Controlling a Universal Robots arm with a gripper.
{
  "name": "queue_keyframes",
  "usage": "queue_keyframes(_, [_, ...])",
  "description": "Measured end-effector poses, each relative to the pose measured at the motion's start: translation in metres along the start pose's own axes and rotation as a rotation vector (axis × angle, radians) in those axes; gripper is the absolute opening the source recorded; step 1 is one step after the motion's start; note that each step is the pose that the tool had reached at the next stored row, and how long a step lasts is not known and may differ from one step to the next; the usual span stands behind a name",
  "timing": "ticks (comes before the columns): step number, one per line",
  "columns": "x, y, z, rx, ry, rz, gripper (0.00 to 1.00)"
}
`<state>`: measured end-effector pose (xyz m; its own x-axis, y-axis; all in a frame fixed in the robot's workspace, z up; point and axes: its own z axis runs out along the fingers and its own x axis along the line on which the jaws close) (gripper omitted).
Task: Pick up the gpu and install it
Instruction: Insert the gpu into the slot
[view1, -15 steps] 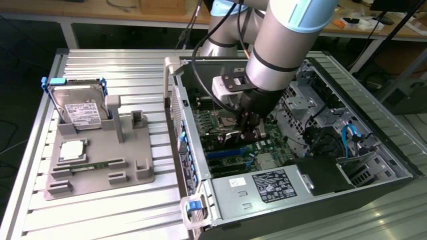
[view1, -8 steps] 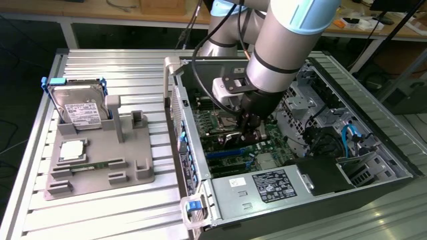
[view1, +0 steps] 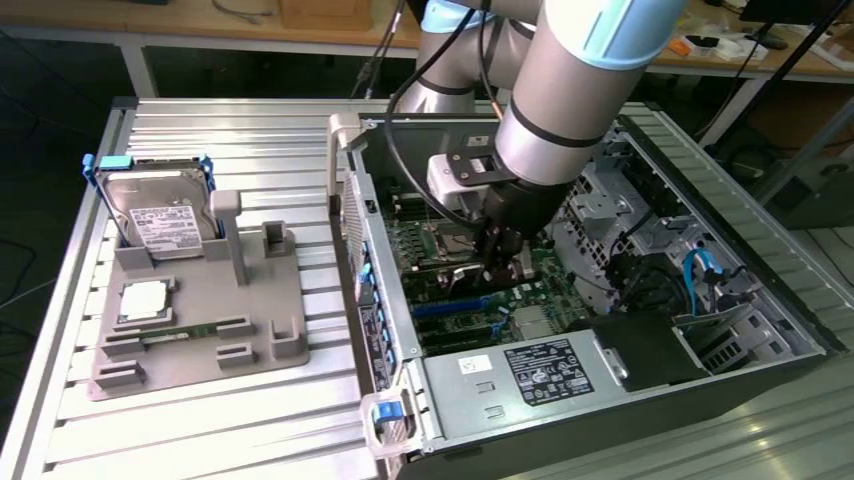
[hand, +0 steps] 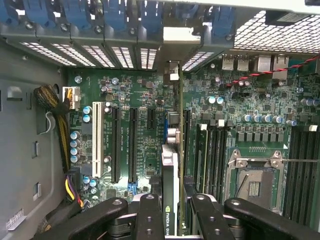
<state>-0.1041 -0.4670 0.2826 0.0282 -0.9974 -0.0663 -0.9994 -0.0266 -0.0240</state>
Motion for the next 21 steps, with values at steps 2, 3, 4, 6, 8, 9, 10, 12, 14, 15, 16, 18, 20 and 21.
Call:
queue_keyframes(2, [0.0000, 0.0001, 0.0001, 0.0004, 0.0002, 0.007, 0.27])
queue_keyframes(3, [0.0000, 0.0001, 0.0001, 0.0005, 0.0002, 0.007, 0.27])
queue_keyframes(4, [0.0000, 0.0001, 0.0001, 0.0005, 0.0002, 0.007, 0.27])
queue_keyframes(6, [0.0000, 0.0021, 0.0001, 0.0006, 0.0001, 0.007, 0.27])
queue_keyframes(8, [-0.0002, 0.0045, 0.0000, 0.0005, 0.0001, 0.007, 0.27])
queue_keyframes(9, [-0.0002, 0.0052, 0.0000, 0.0005, 0.0001, 0.007, 0.27])
queue_keyframes(10, [-0.0002, 0.0056, 0.0000, 0.0006, 0.0002, 0.007, 0.27])
queue_keyframes(12, [-0.0002, 0.0062, 0.0000, 0.0005, 0.0002, 0.007, 0.27])
queue_keyframes(14, [-0.0002, 0.0063, 0.0000, 0.0005, 0.0002, 0.007, 0.27])
queue_keyframes(15, [-0.0001, 0.0059, 0.0000, -0.0009, -0.0002, 0.007, 0.27])
queue_keyframes(16, [-0.0001, 0.0048, 0.0002, -0.0048, -0.0027, 0.008, 0.27])
queue_keyframes(18, [0.0002, 0.0023, 0.0003, -0.0121, -0.0075, 0.008, 0.27])
queue_keyframes(20, [0.0017, 0.0021, 0.0002, -0.0132, -0.0111, 0.009, 0.27])
queue_keyframes(21, [0.0019, 0.0026, 0.0004, -0.0131, -0.0118, 0.009, 0.27])
